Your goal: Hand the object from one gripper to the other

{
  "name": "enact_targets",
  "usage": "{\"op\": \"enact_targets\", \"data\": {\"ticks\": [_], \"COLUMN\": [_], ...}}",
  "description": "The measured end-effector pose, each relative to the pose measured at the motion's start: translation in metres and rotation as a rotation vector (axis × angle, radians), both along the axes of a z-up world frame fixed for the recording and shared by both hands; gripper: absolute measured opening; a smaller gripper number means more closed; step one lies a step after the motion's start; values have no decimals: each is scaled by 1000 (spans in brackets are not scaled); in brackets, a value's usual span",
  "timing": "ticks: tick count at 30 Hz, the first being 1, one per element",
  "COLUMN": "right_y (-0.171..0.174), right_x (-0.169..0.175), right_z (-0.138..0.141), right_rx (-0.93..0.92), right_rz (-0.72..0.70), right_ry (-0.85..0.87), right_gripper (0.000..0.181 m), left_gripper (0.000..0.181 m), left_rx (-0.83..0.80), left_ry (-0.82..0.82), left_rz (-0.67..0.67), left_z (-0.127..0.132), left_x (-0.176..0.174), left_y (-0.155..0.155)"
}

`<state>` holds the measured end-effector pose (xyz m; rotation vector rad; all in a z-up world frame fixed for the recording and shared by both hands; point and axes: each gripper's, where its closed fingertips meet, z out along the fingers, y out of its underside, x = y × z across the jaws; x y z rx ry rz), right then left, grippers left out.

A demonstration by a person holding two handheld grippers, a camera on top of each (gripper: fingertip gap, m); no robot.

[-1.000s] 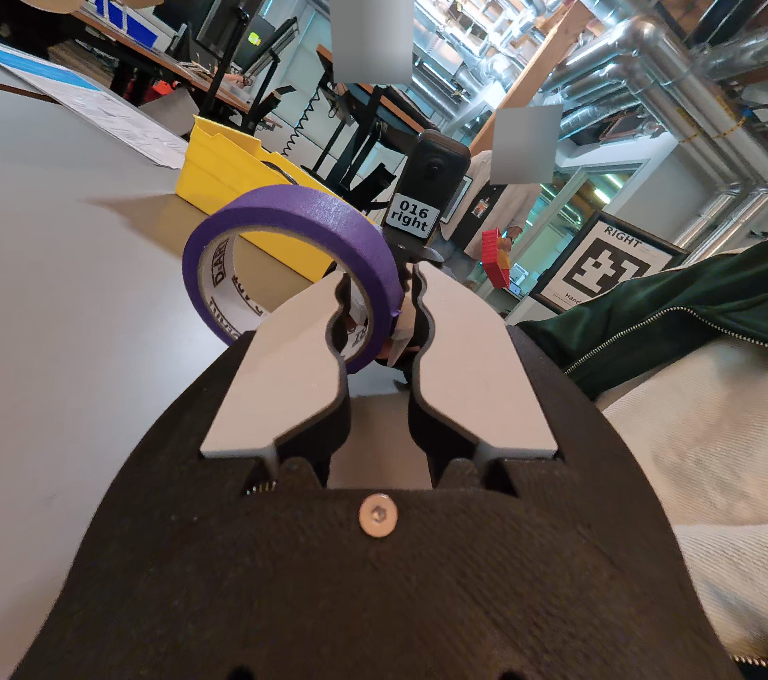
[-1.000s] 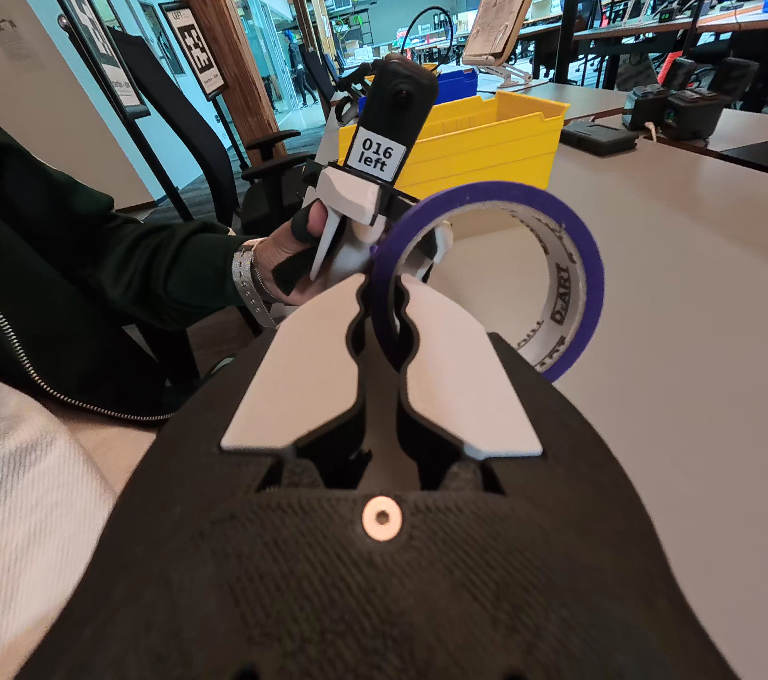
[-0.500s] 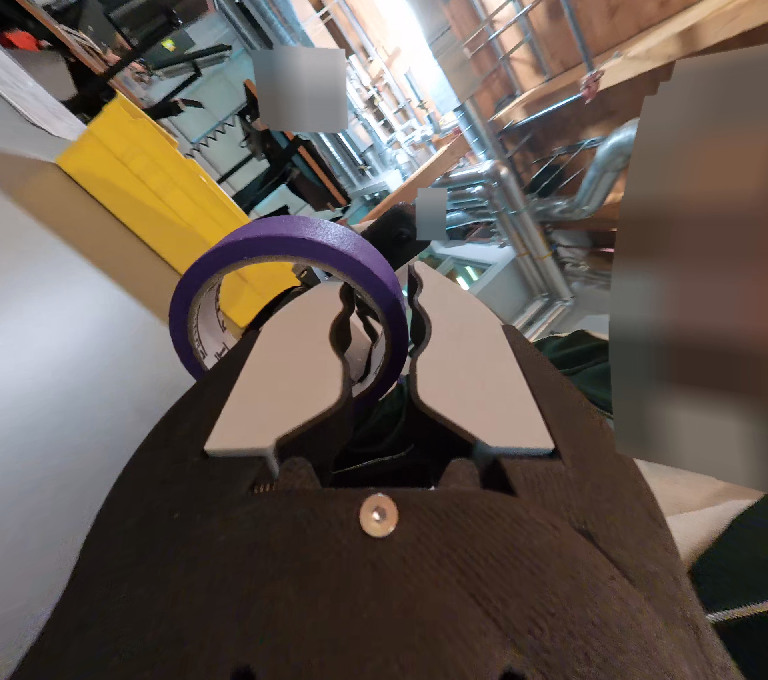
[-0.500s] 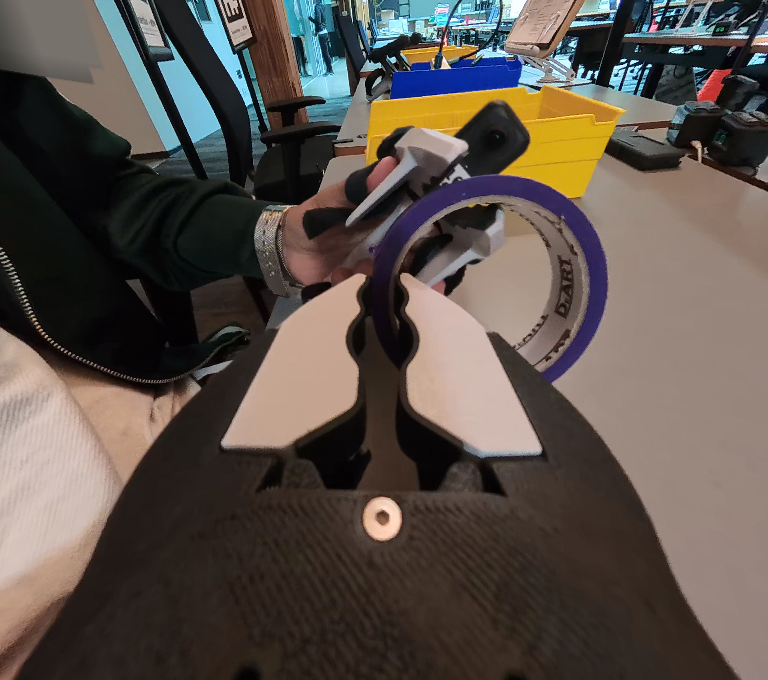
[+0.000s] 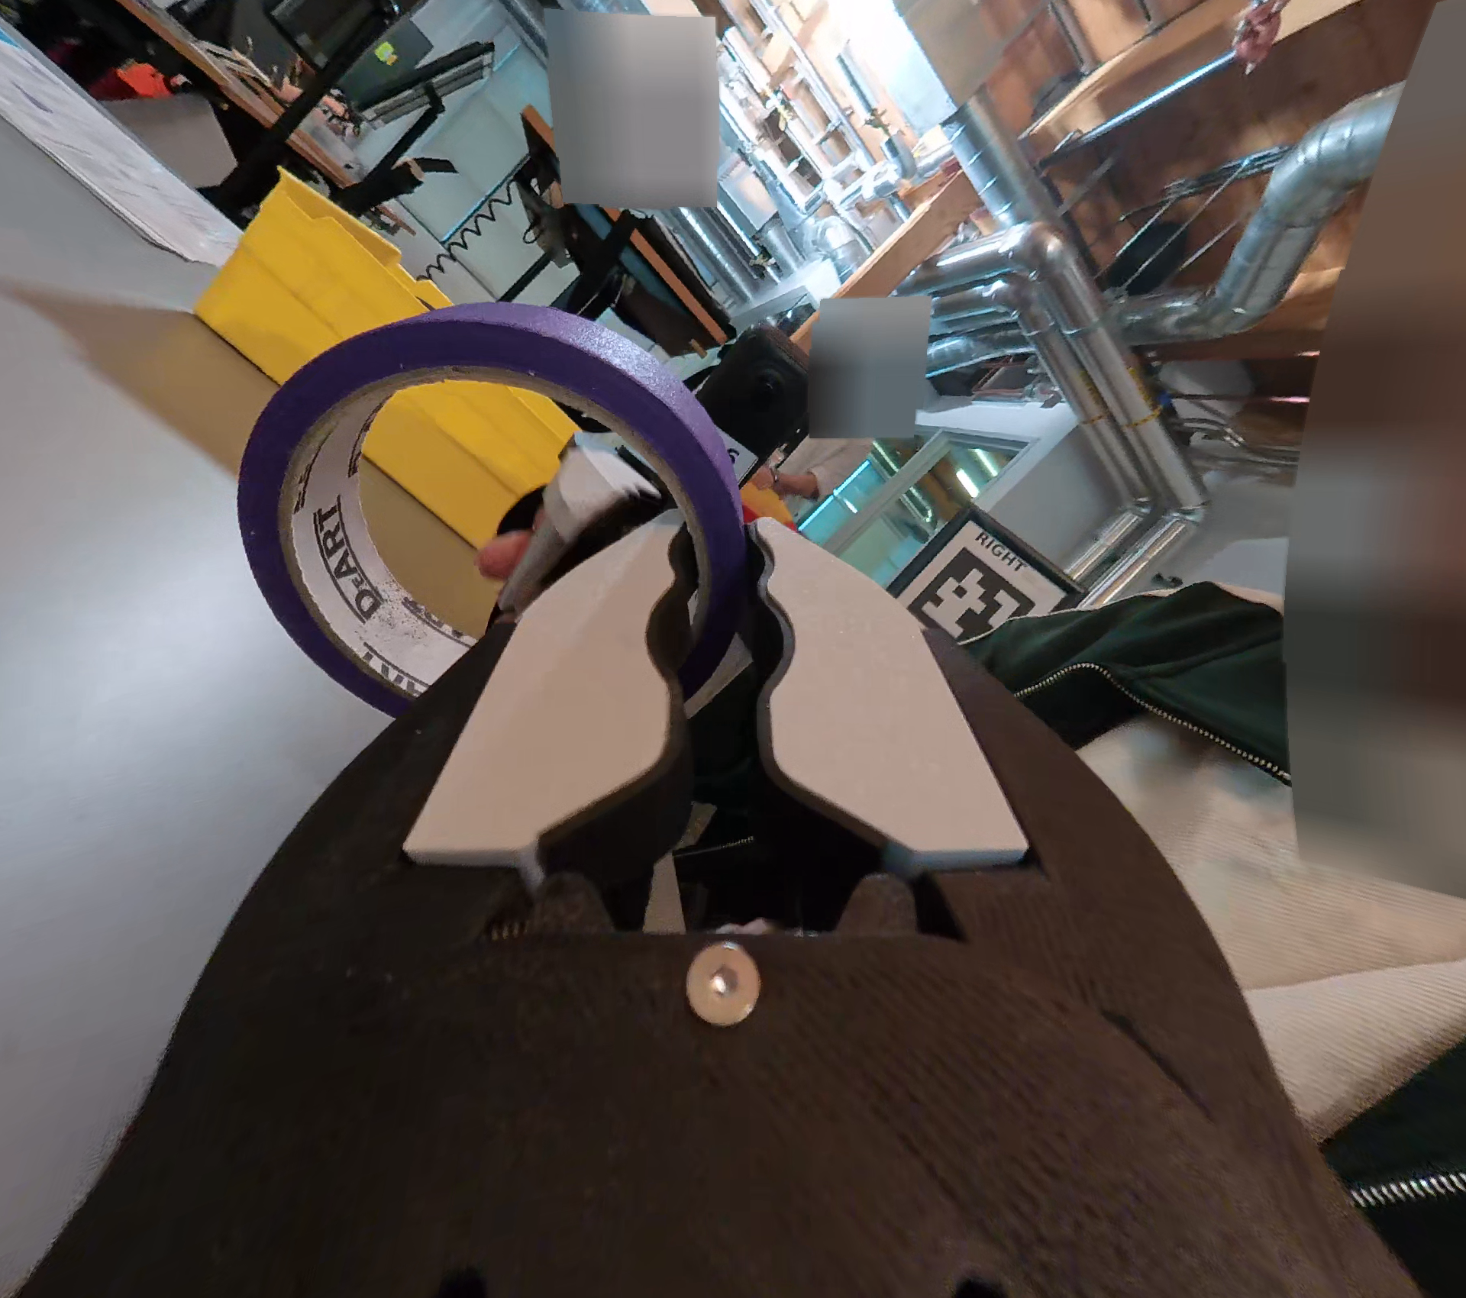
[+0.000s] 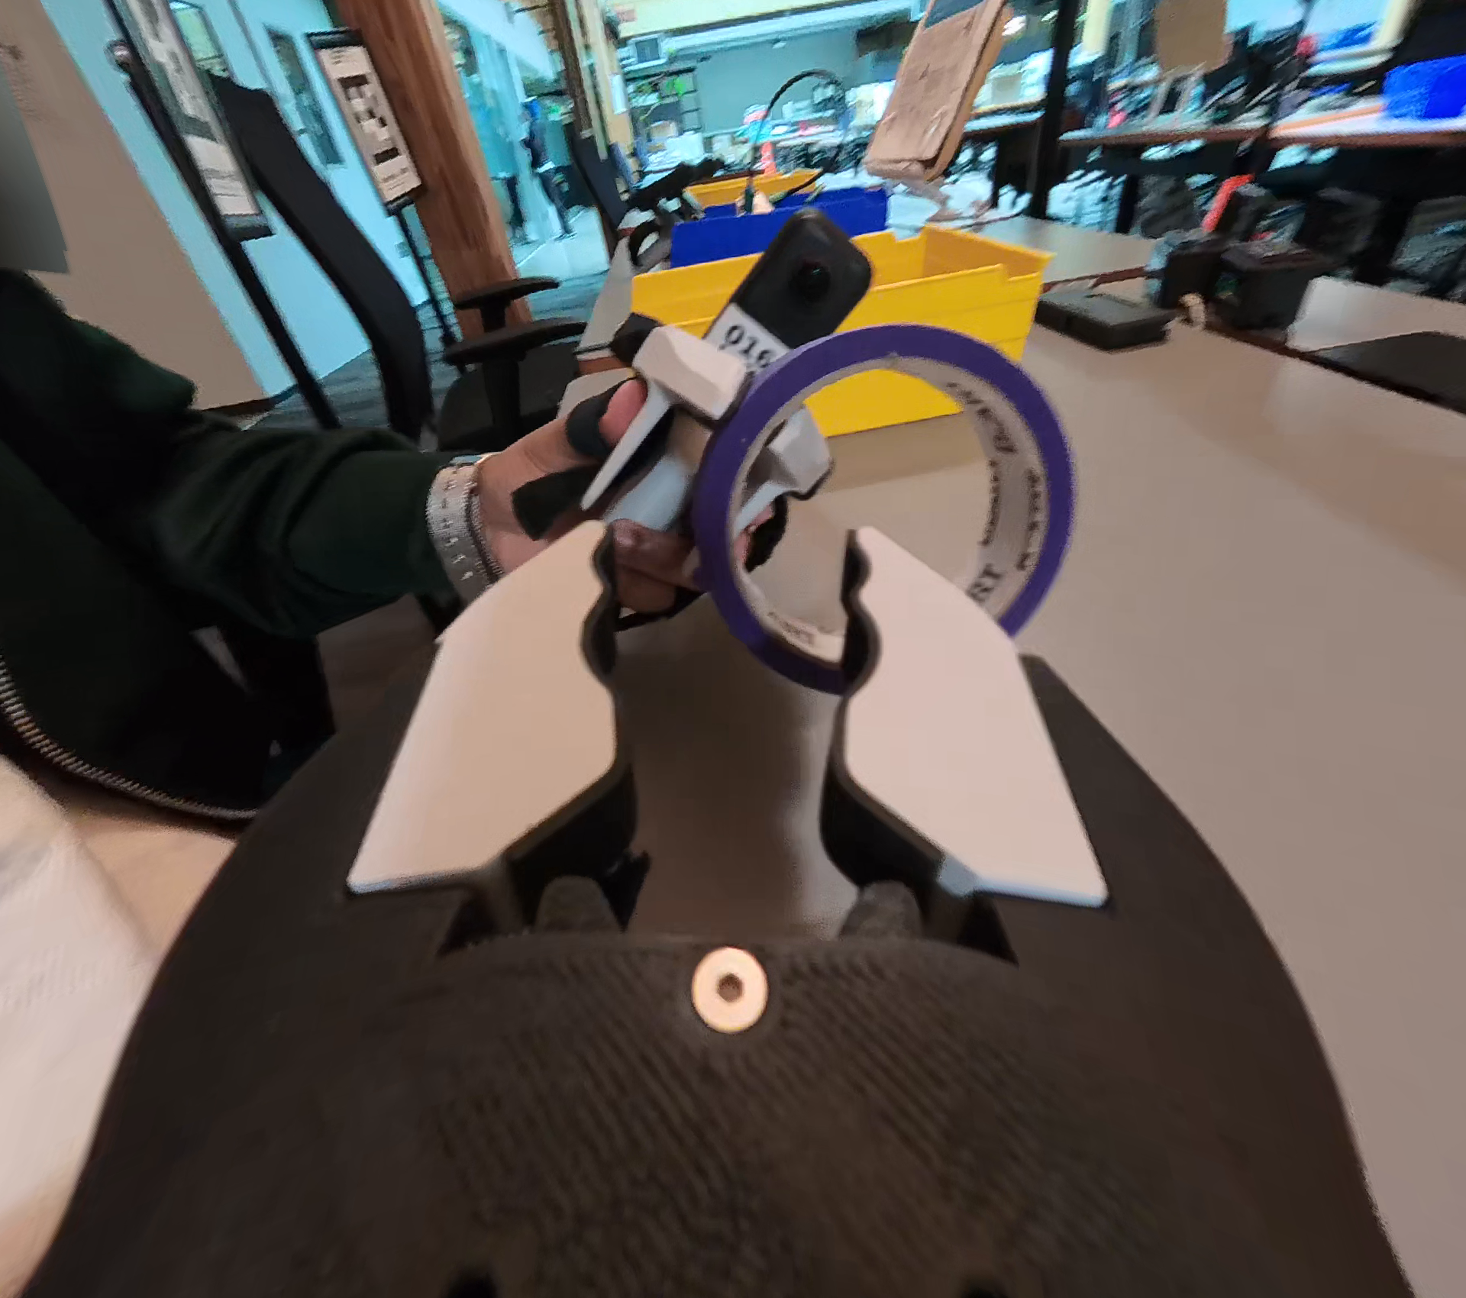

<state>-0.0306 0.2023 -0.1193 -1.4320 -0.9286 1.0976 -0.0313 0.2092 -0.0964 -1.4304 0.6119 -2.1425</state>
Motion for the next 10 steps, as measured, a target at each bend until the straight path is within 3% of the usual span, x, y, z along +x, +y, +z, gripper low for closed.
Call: {"op": "enact_targets", "data": {"ticks": [5,8,10], "right_y": [24,24,21], "right_x": [14,9,1], "right_z": [15,9,-1], "right_rx": [228,252,227], "right_rz": [-224,-238,-198], "right_ry": [34,-8,-44], "right_gripper": [124,145,147], "left_gripper": [11,11,11], "left_rx": [56,42,5], "left_ry": [100,91,72], "left_rz": [-55,-132,-185], "left_z": [-10,-8,-6], "left_x": [9,14,15], "left_y": [-12,-24,-29]}}
